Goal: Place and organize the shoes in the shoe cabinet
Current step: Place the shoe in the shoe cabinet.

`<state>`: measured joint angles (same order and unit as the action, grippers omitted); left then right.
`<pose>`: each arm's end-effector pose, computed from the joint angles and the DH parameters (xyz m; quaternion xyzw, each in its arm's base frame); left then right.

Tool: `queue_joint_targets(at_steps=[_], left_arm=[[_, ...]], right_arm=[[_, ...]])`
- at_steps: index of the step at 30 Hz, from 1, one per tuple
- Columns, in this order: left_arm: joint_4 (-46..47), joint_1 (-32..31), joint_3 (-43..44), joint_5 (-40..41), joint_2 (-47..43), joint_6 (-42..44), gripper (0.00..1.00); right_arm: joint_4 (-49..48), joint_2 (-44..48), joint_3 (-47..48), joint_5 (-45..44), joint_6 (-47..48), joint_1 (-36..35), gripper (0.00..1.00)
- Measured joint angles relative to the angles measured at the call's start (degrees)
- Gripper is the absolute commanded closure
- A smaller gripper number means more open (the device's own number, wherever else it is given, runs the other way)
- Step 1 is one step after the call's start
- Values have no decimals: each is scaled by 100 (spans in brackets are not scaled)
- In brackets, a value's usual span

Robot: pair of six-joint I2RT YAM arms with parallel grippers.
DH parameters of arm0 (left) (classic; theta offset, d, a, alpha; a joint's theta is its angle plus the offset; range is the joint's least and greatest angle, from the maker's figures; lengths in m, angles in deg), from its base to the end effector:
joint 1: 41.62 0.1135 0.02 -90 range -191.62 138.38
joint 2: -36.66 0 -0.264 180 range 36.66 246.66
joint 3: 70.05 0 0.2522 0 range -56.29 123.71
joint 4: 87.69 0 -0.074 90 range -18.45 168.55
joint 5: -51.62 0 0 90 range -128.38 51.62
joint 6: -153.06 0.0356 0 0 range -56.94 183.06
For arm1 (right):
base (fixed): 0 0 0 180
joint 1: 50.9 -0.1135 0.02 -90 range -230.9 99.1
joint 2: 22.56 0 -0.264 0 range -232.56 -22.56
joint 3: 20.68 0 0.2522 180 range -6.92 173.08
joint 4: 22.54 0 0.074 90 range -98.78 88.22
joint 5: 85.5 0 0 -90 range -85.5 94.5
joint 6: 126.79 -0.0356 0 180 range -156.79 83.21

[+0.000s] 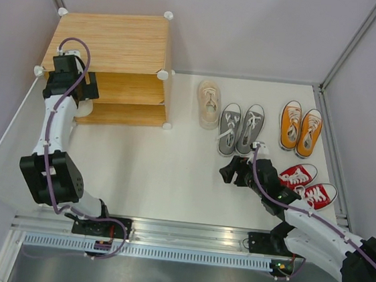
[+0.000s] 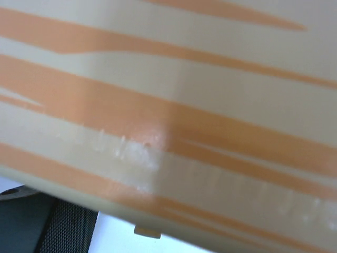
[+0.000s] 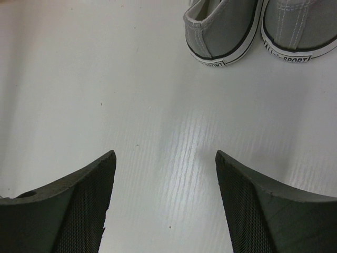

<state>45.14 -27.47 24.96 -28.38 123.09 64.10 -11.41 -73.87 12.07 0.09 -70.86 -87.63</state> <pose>0.3264 0.0887 0.3466 -0.1400 0.8874 0.1350 0.4179 0.1533 0.1109 0.1851 -0.0007 0.8642 0.2637 0.4284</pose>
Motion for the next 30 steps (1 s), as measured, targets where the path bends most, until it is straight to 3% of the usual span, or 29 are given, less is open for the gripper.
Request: queue_joint_targets(at_steps=[12, 23, 30], left_arm=[[157, -2, -79, -133, 42, -199, 0], [1541, -2, -1043, 39, -264, -247, 0], [1851, -2, -1215, 72, -273, -249, 0]], right_arm=[[0, 26, -44, 9, 0, 0, 20], [0, 26, -48, 11, 0, 0, 20], [0, 26, -48, 11, 0, 0, 20]])
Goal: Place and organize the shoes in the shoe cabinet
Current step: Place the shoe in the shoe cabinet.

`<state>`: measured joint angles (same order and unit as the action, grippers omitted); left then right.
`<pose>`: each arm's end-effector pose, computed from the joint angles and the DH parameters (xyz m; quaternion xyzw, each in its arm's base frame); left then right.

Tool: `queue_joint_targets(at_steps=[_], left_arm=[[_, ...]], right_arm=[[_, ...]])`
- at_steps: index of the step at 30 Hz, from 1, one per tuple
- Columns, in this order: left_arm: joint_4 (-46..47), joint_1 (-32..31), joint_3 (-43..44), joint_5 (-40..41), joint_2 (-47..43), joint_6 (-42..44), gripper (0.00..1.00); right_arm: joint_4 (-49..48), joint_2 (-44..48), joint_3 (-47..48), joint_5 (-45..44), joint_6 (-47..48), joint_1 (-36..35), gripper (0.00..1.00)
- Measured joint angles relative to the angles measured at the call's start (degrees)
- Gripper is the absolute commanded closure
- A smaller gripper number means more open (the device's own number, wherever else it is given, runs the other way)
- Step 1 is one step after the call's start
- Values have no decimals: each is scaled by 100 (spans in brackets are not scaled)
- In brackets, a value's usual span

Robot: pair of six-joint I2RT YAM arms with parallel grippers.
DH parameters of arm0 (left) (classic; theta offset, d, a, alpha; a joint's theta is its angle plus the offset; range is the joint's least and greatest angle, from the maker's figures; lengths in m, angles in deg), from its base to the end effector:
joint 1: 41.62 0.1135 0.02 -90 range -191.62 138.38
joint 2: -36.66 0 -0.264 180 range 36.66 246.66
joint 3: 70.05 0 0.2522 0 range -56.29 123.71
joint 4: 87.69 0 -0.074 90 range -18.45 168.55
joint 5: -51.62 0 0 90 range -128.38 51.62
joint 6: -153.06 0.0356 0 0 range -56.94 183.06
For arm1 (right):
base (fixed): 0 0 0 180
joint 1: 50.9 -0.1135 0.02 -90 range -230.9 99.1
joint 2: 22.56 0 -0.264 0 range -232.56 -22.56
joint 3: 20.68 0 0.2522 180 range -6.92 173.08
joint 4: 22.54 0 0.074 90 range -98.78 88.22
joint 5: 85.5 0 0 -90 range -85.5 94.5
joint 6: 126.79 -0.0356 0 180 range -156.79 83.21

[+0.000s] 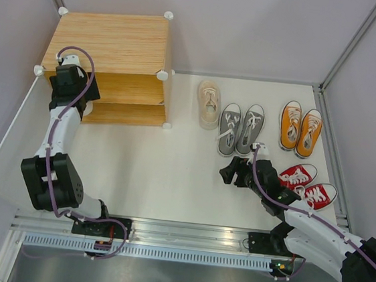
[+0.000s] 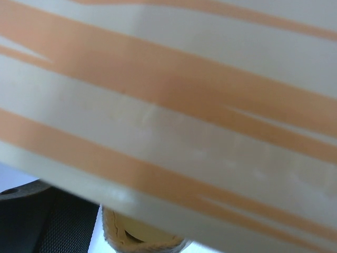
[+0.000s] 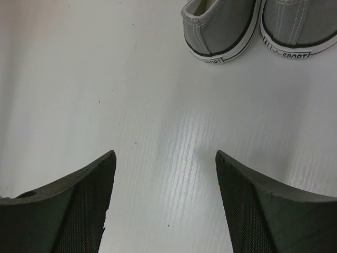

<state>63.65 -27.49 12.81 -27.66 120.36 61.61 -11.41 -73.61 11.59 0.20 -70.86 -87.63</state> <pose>0.3262 0.0889 0.3185 -0.1632 0.8457 0.1356 0.4896 0.1521 0.1101 0.1830 -0.0013 0.8652 0.2634 0.4266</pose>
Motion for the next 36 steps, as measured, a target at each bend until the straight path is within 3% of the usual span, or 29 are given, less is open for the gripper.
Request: queue_joint_targets(at_steps=[19, 30, 36], left_arm=[[162, 2, -439, 0, -321, 0, 0], [144, 0, -809, -9, -1021, -90, 1], [85, 0, -1182, -37, -1561, -262, 12]], right_arm=[[2, 0, 0, 0, 0, 0, 19], [0, 0, -7, 0, 0, 0, 20], [0, 2, -11, 0, -2, 0, 20]])
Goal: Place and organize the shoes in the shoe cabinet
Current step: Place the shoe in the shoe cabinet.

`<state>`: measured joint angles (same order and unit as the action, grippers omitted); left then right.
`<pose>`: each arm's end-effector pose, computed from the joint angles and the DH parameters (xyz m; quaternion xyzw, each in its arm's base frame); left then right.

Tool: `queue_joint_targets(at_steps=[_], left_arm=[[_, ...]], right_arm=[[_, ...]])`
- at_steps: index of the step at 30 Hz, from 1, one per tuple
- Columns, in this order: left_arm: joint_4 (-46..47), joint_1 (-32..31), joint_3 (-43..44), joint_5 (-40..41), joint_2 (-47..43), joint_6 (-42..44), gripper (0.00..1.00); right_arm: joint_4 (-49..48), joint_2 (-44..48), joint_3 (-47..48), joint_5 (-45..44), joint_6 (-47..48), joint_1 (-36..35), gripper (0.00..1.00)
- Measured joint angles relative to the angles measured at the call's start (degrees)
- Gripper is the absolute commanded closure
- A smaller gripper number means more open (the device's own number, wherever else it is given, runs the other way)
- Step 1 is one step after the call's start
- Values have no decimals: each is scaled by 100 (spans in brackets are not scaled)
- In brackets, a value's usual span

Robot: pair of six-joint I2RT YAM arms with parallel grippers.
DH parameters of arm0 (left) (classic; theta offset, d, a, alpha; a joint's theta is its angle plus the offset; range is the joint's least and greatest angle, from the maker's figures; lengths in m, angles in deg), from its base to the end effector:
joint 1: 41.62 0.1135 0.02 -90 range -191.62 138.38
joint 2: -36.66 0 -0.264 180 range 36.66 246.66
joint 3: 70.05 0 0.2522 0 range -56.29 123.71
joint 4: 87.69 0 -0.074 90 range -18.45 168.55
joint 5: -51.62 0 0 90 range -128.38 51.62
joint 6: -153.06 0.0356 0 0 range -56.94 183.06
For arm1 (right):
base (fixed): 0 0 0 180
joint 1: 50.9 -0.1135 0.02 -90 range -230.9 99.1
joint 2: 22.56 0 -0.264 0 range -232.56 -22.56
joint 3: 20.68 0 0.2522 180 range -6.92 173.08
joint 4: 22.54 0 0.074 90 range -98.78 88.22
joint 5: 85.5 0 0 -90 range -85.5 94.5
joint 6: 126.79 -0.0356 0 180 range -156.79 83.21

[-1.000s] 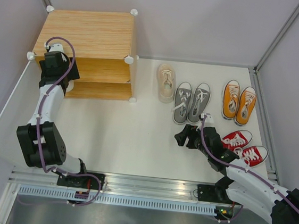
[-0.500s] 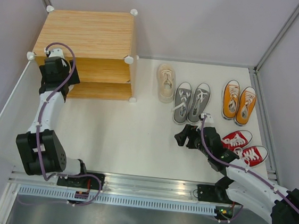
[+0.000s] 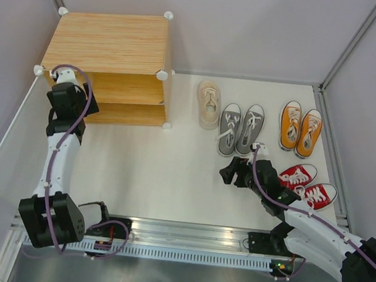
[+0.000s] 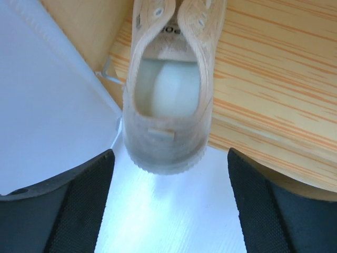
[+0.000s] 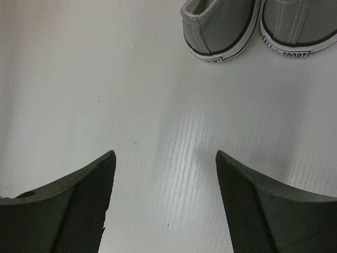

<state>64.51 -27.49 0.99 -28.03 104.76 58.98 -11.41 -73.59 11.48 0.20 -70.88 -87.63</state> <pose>0.2625 0.0727 0.3256 -0.1808 0.8210 0.1227 0.5274 0.1518 0.1100 0.1824 -0.0012 0.8656 0.2630 0.4261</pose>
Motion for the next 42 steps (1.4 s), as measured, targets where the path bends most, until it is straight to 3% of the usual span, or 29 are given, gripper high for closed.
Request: queue_joint_targets(at_steps=[1, 4, 9, 14, 20, 28, 42], left_arm=[[0, 0, -109, -7, -107, -35, 22], [-39, 0, -413, -70, -422, -166, 35], [-42, -2, -643, -313, -734, -393, 39], [68, 0, -623, -352, -483, -529, 40], [166, 2, -352, -295, 160, -568, 55], [372, 4, -243, -229, 376, -577, 60], [490, -7, 151, 562, 868, -444, 59]], right_arm=[[0, 0, 0, 0, 0, 0, 20], [0, 11, -2, 2, -4, 0, 20], [2, 48, -15, 4, -13, 0, 20], [2, 52, -17, 4, -15, 0, 20], [2, 59, -26, 2, -15, 0, 20], [2, 57, -26, 0, -13, 0, 20], [0, -81, -26, -2, -13, 0, 20]])
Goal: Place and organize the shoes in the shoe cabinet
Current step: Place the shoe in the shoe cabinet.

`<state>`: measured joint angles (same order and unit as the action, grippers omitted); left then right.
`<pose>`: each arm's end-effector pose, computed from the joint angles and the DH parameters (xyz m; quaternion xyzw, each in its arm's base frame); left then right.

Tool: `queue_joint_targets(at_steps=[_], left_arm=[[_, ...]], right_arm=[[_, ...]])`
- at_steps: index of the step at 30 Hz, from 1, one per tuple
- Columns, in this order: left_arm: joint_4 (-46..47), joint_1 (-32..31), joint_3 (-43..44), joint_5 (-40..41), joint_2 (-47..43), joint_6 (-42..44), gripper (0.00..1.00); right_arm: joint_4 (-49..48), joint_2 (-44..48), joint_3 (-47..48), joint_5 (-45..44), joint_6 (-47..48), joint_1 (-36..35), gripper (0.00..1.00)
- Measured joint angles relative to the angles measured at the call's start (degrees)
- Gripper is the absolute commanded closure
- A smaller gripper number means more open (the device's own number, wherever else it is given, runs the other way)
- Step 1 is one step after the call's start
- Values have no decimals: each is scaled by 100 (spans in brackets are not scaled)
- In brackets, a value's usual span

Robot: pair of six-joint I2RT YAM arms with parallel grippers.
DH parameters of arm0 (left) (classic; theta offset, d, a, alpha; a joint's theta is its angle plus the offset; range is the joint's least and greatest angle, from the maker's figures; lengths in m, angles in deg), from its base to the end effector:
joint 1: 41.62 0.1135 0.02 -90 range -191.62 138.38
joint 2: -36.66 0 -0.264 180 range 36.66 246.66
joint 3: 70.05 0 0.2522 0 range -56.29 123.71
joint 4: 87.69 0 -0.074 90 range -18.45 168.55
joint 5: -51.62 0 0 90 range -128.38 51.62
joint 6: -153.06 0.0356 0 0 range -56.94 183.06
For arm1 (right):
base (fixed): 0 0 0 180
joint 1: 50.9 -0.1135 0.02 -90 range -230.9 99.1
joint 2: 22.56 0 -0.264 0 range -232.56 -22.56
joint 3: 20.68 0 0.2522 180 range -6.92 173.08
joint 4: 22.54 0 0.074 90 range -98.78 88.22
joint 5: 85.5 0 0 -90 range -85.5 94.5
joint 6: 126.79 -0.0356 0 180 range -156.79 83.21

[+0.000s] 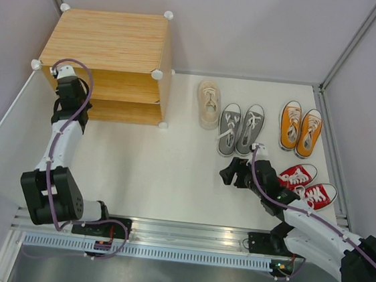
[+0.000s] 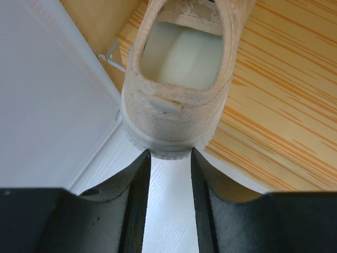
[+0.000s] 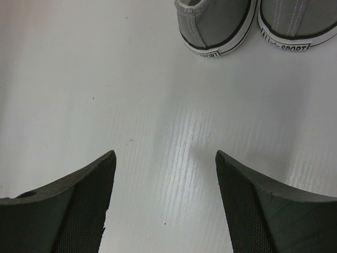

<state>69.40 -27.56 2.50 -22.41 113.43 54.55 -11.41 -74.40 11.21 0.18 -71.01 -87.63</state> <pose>0.2958 0.0842 0.3026 -0.2364 0.8144 0.1434 0.5101 0.1521 0.1101 0.1785 -0.0005 0.8703 0.2585 0.4193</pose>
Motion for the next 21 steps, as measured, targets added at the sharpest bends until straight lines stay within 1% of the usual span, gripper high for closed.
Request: queue_joint_targets(at_steps=[12, 21], left_arm=[[11, -4, 481, 286, 564, 2, 57], [81, 9, 658, 507, 743, 59, 56]], right_arm=[[-2, -87, 0, -4, 2, 0, 20], [0, -155, 0, -46, 7, 0, 20]])
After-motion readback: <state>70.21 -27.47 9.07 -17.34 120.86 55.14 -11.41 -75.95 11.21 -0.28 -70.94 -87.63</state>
